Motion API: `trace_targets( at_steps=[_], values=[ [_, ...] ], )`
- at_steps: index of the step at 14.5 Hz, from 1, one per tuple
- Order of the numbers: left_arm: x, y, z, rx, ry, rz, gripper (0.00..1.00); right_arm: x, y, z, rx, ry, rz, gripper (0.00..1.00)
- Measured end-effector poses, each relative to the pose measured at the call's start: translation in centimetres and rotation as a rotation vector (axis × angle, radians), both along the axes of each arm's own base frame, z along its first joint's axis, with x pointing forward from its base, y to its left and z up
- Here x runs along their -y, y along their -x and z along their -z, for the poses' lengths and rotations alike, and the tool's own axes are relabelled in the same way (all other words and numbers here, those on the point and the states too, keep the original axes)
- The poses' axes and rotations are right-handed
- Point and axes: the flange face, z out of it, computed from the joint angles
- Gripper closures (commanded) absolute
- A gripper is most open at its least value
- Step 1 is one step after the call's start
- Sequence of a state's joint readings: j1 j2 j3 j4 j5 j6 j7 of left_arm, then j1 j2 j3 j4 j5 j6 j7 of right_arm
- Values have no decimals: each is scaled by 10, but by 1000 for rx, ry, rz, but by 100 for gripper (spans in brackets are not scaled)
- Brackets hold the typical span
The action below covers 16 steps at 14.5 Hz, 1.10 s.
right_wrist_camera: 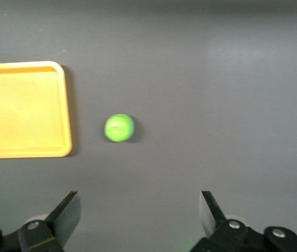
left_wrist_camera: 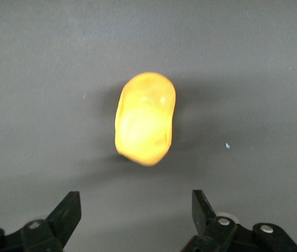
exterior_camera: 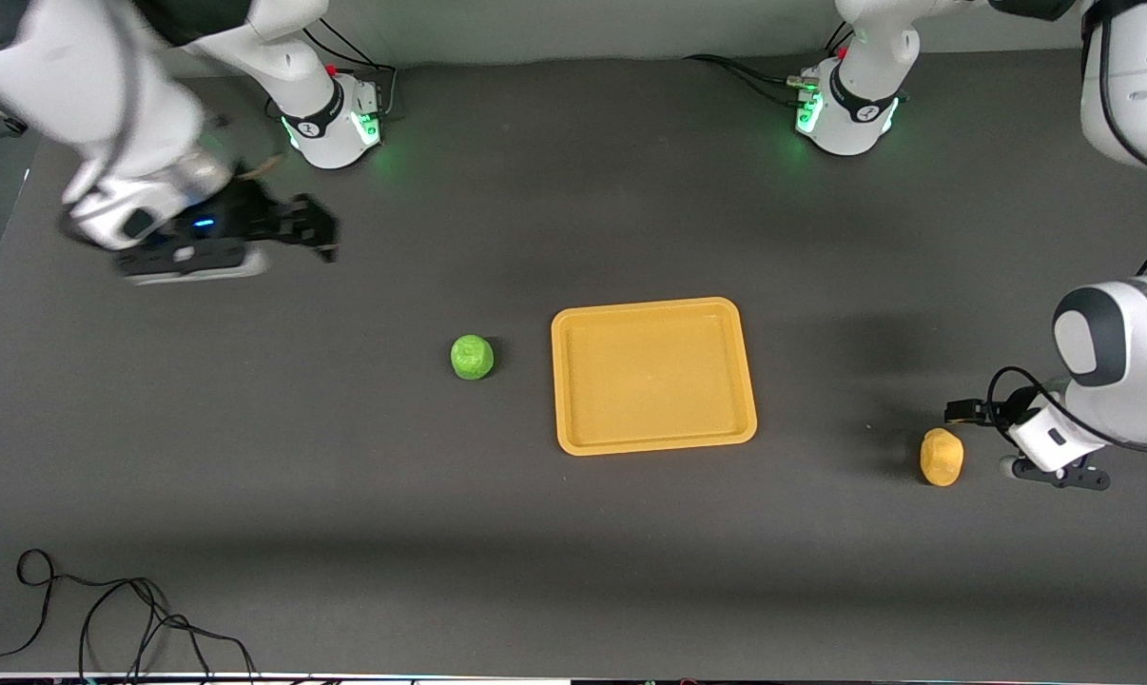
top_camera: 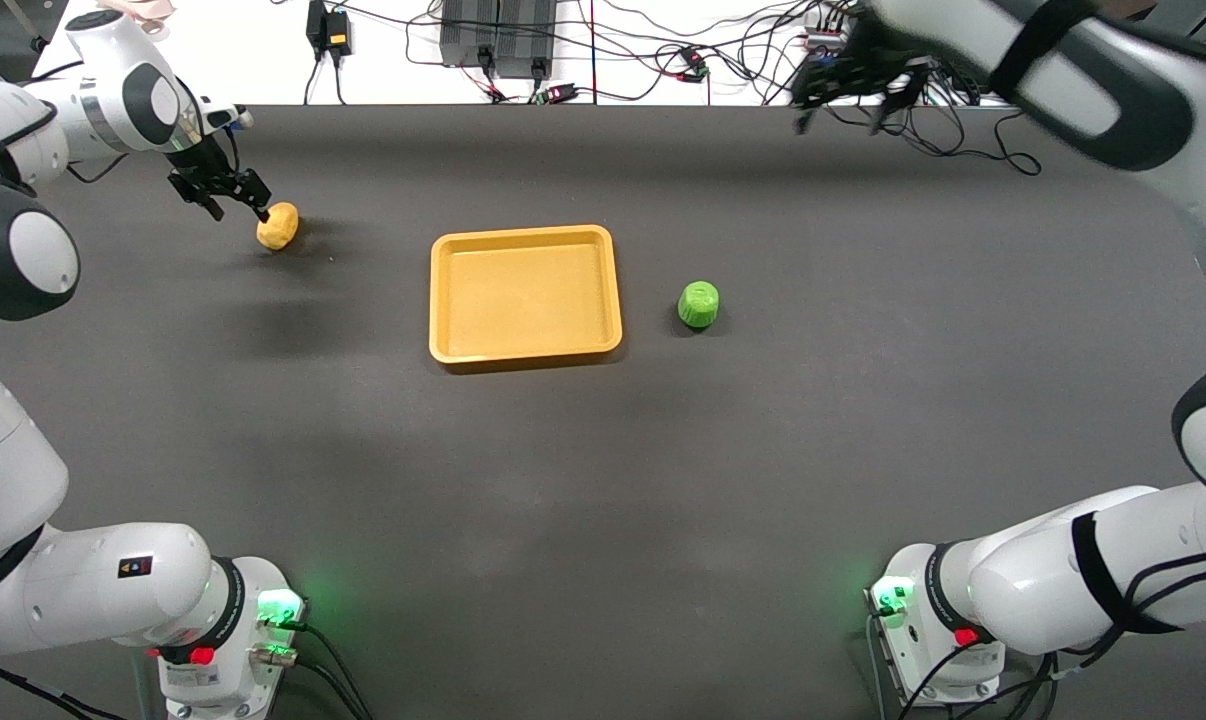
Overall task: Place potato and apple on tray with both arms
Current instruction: 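Reach the left gripper to the potato while the right gripper approaches the apple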
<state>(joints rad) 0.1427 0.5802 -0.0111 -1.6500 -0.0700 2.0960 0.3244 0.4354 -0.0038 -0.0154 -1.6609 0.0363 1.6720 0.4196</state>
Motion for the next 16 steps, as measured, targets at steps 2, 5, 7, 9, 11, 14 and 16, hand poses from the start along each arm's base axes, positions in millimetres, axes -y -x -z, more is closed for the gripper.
trace_targets(
  at_steps=[2,5,7,9,11,14,16],
  values=[
    [5,-7,5,10,19,54,16,-52,12,12,12,-9,25,0],
    [4,-13,18,37,63,87,16,-121,34,38,19,-18,45,0],
    [4,-17,31,46,65,88,16,-138,38,53,5,-7,41,0],
    [3,-20,42,60,61,86,16,-130,30,60,-4,3,61,0],
    [3,-22,52,81,56,85,19,-114,21,63,-9,10,90,0],
    [14,-25,63,97,57,96,67,-101,16,66,-14,16,113,0],
    [28,-27,60,83,70,108,74,-95,14,66,-15,17,117,0]
  ],
)
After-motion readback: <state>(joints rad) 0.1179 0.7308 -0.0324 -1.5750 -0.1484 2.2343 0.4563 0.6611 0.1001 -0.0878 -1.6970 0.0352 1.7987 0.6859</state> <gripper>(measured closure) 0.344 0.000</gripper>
